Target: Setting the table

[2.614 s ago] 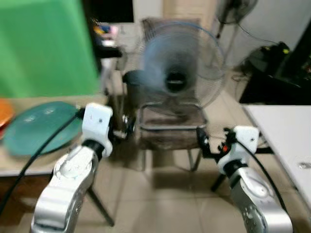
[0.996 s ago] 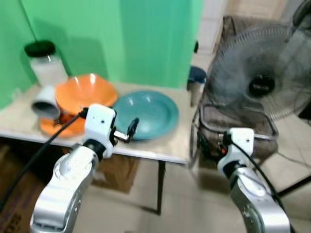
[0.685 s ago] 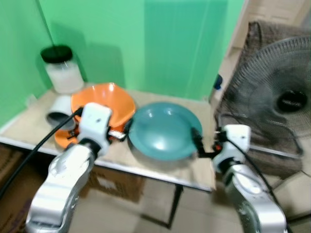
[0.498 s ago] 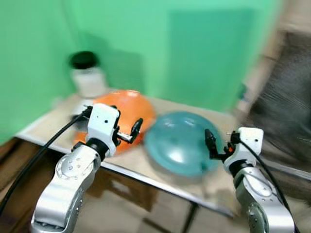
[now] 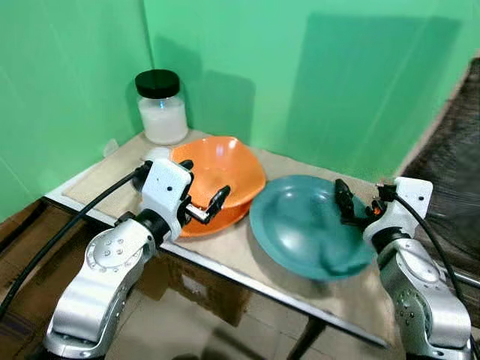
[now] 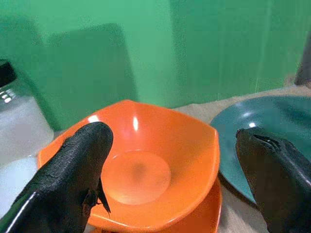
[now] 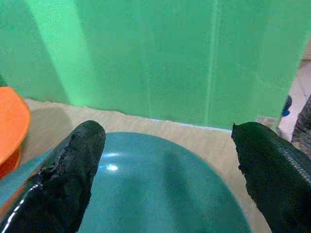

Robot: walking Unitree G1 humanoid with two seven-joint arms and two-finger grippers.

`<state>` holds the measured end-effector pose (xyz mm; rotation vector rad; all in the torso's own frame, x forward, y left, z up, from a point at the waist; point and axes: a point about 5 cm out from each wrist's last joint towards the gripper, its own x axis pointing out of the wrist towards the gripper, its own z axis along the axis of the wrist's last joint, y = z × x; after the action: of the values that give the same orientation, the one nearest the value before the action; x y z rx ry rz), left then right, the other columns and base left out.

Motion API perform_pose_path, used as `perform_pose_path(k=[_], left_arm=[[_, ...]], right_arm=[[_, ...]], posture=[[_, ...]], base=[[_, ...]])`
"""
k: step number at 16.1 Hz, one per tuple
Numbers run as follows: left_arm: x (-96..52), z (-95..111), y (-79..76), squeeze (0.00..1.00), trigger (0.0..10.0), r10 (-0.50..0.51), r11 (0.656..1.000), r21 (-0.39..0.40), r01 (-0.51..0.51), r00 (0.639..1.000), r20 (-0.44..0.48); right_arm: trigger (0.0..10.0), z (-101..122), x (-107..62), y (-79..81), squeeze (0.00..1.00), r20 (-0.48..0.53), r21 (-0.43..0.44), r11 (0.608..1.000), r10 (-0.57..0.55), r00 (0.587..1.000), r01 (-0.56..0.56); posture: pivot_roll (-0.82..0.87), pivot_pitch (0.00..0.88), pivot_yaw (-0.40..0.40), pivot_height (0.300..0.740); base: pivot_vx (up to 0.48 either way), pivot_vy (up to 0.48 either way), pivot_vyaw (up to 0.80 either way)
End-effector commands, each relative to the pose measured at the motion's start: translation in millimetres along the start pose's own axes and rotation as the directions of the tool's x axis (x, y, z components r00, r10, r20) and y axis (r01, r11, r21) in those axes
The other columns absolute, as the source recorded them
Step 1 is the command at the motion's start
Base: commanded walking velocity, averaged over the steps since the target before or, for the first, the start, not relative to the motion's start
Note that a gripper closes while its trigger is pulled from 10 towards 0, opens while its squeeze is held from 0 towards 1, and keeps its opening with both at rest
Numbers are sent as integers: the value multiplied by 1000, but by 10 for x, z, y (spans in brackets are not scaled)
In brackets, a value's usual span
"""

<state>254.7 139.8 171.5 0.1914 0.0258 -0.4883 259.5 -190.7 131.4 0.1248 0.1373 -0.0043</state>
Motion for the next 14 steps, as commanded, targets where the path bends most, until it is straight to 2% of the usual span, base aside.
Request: perform_pose_path(k=[1, 3, 4, 10, 12, 14], left_arm=[[30, 33, 83, 0, 10000, 84, 996, 8, -84, 996, 22], [44, 32, 117, 0, 10000, 129, 992, -9, -129, 991, 30], [54, 28, 131, 0, 10000, 158, 987, -35, -157, 987, 27], [93, 24, 77, 0, 10000, 155, 987, -44, -154, 987, 29], [88, 14, 69, 0, 10000, 139, 990, -41, -138, 990, 26], [58, -22, 17, 0, 10000, 62, 998, -7, -62, 998, 4]], right_arm=[[10000, 19, 19, -8, 0, -9, -12, 1000, 6, 1000, -7], [10000, 12, 16, 2, 0, -13, -8, 1000, 9, 1000, -9], [10000, 6, 14, 30, 0, -15, 0, 1000, 16, 1000, -16], [10000, 5, 7, 26, 0, -21, -1, 1000, 20, 1000, -20], [10000, -3, 6, 32, 0, -28, -3, 1000, 25, 999, -25], [10000, -47, 12, 79, 0, -66, 12, 997, 72, 995, -71]], posture=[[76, 0, -57, 740], [76, 0, -62, 740], [74, 0, -63, 740], [64, 0, -59, 740], [66, 0, -61, 740], [68, 0, -61, 740]], base=[[0, 0, 0], [0, 0, 0], [0, -480, 0], [0, -480, 0], [0, -369, 0], [0, 0, 0]])
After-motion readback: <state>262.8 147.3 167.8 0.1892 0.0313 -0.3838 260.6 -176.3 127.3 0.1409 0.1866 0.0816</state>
